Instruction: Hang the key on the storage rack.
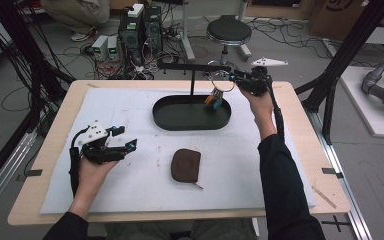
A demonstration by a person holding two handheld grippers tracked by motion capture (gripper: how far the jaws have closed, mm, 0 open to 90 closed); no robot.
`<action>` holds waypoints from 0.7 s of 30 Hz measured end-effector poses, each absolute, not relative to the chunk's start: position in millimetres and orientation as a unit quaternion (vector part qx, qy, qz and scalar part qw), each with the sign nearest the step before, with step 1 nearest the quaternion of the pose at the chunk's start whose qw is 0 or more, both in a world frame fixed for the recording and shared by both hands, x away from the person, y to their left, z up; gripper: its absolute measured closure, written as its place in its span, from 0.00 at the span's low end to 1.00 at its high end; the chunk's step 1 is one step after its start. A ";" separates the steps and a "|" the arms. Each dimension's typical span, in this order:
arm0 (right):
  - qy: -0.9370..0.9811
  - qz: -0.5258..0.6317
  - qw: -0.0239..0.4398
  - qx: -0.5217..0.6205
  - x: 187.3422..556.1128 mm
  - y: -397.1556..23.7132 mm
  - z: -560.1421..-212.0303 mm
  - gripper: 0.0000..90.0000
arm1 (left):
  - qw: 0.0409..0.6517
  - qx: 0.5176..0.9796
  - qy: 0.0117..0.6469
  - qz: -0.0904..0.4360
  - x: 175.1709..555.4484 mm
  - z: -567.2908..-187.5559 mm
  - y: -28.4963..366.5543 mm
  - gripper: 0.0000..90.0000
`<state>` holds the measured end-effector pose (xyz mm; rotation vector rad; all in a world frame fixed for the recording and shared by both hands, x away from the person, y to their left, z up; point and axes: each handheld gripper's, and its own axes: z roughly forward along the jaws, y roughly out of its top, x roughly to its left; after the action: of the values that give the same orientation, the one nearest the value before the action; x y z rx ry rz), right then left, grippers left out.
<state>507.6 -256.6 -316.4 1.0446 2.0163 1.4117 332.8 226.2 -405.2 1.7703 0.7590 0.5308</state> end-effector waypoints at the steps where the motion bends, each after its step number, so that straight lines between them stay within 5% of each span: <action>1: 0.734 0.513 0.228 0.382 506.8 -258.1 -316.1 0.66 | 0.541 0.745 0.319 0.223 332.8 -405.2 226.2 0.33; 9: 0.733 0.511 0.261 0.365 481.0 -268.1 -307.3 0.53 | 0.539 0.746 0.320 0.225 334.3 -405.1 226.6 0.33; 17: 0.732 0.512 0.244 0.377 446.6 -291.4 -313.3 0.39 | 0.540 0.744 0.319 0.229 337.8 -403.9 225.7 0.33; 21: 0.722 0.524 0.262 0.369 430.7 -300.6 -317.2 0.42 | 0.539 0.743 0.324 0.229 339.2 -404.5 226.4 0.33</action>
<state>430.7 -300.6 -317.2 0.9978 1.9543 1.4171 339.2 226.4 -404.5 1.7666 0.7703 0.5449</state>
